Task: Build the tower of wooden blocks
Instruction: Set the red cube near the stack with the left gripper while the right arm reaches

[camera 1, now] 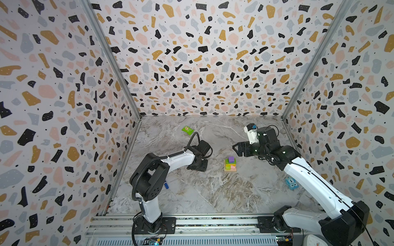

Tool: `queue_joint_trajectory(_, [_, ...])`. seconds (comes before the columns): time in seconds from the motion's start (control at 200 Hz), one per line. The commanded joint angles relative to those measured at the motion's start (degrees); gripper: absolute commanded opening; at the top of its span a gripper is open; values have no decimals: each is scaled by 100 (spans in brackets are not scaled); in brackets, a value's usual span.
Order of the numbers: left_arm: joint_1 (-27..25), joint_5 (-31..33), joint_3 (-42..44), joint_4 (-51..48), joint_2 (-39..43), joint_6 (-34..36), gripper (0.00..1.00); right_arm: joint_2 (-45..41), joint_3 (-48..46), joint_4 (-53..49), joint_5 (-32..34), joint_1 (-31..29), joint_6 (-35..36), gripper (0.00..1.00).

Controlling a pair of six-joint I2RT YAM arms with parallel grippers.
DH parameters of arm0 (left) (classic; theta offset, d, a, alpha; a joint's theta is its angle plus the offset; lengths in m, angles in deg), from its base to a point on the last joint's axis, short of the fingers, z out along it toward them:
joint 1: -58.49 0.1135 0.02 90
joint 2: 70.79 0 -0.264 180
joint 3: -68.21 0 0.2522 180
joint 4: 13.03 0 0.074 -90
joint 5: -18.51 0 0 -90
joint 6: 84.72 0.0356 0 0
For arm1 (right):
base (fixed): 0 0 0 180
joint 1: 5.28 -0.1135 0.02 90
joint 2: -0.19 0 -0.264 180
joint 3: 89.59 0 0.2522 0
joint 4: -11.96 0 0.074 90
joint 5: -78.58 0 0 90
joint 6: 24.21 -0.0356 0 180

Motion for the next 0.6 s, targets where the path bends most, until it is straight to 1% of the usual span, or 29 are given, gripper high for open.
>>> queue_joint_trajectory(0.0, [-14,83,-58,-47,67,27,64,-141,100,-382,303,-63,-337,87])
queue_joint_trajectory(0.035, [-17,90,-84,-74,95,47,67,-136,152,-443,364,-100,-384,87])
queue_joint_trajectory(0.14, [17,30,-159,-108,192,113,74,-92,319,-576,541,-258,-427,87])
queue_joint_trajectory(0.285, [229,-207,-361,-277,302,318,75,143,609,-703,653,-614,-518,87])
queue_joint_trajectory(0.345, [392,-280,-435,-357,406,432,77,305,768,-836,910,-865,-712,86])
queue_joint_trajectory(0.461, [841,-421,-510,-455,658,654,78,702,1083,-1049,1220,-1343,-862,87])
queue_joint_trajectory(0.596, [1296,-540,-427,-377,909,860,81,1086,1272,-1104,1342,-1680,-970,86])
